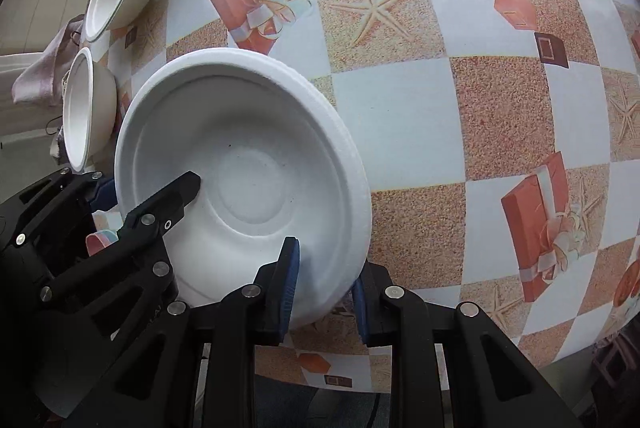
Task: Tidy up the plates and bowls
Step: 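Grasp the white bowl rim with the left gripper while the right gripper grasps it too, then lower the white bowl beside the plate stack and open both grippers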
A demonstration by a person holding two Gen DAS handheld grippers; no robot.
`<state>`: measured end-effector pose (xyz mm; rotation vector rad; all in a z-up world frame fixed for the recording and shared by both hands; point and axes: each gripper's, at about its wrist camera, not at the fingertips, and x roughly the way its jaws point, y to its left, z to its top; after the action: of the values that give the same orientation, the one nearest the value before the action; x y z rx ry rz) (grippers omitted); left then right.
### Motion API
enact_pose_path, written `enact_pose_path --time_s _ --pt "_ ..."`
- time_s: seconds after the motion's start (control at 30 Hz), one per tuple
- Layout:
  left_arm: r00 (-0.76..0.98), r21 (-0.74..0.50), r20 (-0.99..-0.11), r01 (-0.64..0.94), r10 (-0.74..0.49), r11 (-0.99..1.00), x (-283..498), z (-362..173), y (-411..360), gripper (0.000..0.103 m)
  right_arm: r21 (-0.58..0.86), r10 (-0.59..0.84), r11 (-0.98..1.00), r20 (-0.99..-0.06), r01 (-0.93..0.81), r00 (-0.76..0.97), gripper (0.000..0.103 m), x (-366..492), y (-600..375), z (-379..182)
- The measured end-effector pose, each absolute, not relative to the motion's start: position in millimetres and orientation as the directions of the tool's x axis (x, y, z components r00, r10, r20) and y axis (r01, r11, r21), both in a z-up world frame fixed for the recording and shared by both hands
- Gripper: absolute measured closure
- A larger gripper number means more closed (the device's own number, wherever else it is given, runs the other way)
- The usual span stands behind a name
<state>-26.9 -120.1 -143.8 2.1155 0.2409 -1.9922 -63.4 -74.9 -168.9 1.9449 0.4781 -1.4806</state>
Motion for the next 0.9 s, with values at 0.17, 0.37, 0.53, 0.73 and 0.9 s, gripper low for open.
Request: enact_pose_path --time_s 0.17,0.37,0.53,0.73,0.9 --pt "0.071 0.018 -0.997 0.220 -0.002 -0.975 -18 -150 -75 0.074 0.237 -0.062 -0.762 -0.953 0.602 0.297 0.076 -48 -39 -179" --pt "0.050 0.038 -0.998 0.183 -0.030 -0.982 -9 -144 -44 0.043 0.224 -0.068 -0.800 -0.956 0.557 0.287 0.076 -41 -15 -182" --pt "0.029 0.044 -0.999 0.222 -0.039 -0.974 15 -134 -62 0.027 0.211 -0.103 -0.823 -0.969 0.528 0.227 0.025 -52 1 -169" --pt "0.012 0.034 -0.999 0.298 -0.031 -0.954 53 -124 -95 0.025 0.202 -0.133 -0.863 -0.975 0.462 0.177 0.025 -71 26 -152" --pt "-0.007 0.005 -1.000 0.350 -0.008 -0.937 84 -112 -92 0.025 0.203 -0.143 -0.897 -0.974 0.394 0.176 0.025 -98 46 -136"
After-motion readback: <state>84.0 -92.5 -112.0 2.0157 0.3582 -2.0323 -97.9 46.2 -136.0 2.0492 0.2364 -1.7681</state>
